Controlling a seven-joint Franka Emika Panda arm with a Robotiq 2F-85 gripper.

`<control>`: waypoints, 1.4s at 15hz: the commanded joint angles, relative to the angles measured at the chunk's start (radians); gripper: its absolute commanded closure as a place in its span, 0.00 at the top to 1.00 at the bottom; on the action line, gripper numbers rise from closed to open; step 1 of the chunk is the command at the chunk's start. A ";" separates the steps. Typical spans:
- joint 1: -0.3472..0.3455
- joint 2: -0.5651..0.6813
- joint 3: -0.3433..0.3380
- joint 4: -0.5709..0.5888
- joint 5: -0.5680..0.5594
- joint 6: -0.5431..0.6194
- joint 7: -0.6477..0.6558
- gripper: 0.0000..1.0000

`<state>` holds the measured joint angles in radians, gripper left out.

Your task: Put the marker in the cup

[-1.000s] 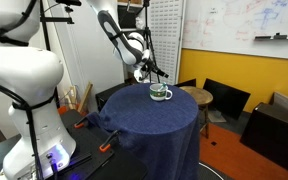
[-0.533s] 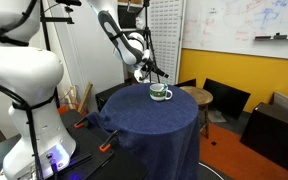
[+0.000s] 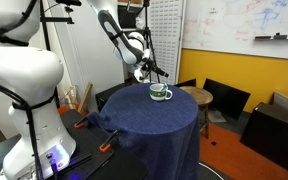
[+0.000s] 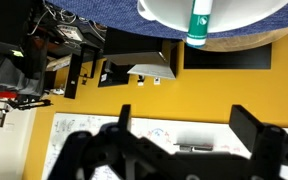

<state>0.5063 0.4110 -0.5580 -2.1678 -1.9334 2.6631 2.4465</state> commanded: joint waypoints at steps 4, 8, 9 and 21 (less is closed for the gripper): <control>0.017 -0.090 -0.006 -0.039 -0.099 -0.035 0.095 1.00; 0.026 -0.159 -0.007 -0.072 -0.143 -0.067 0.123 1.00; 0.028 -0.178 -0.006 -0.082 -0.150 -0.075 0.122 1.00; -0.427 -0.310 0.493 -0.139 -0.162 -0.160 0.070 1.00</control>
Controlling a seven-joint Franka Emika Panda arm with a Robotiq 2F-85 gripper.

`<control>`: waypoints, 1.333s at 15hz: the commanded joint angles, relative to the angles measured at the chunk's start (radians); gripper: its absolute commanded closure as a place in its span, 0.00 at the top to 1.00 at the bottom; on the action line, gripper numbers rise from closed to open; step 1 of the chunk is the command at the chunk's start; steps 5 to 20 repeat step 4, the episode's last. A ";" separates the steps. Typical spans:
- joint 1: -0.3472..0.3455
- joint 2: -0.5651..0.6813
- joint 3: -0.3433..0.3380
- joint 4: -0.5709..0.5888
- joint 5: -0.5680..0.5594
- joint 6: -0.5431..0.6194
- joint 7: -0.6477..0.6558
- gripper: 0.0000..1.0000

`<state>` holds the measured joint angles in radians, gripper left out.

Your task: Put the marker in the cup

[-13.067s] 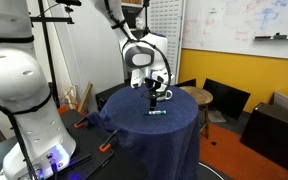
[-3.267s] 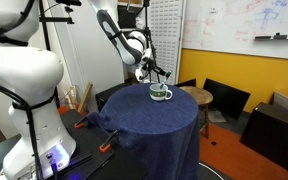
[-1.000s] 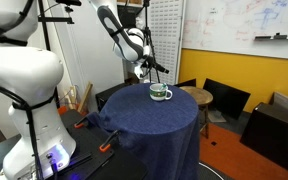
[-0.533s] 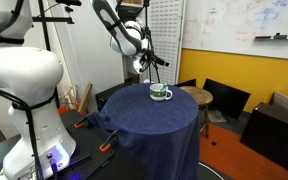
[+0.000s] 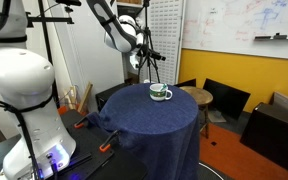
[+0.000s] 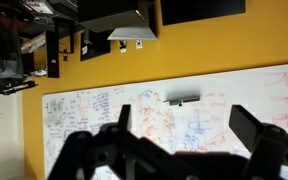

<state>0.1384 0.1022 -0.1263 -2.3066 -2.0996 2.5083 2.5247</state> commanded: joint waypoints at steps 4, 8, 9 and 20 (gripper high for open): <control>-0.063 -0.006 0.064 -0.007 0.003 -0.004 -0.008 1.00; -0.063 -0.006 0.064 -0.007 0.003 -0.004 -0.008 1.00; -0.063 -0.006 0.064 -0.007 0.003 -0.004 -0.008 1.00; -0.063 -0.006 0.064 -0.007 0.003 -0.004 -0.008 1.00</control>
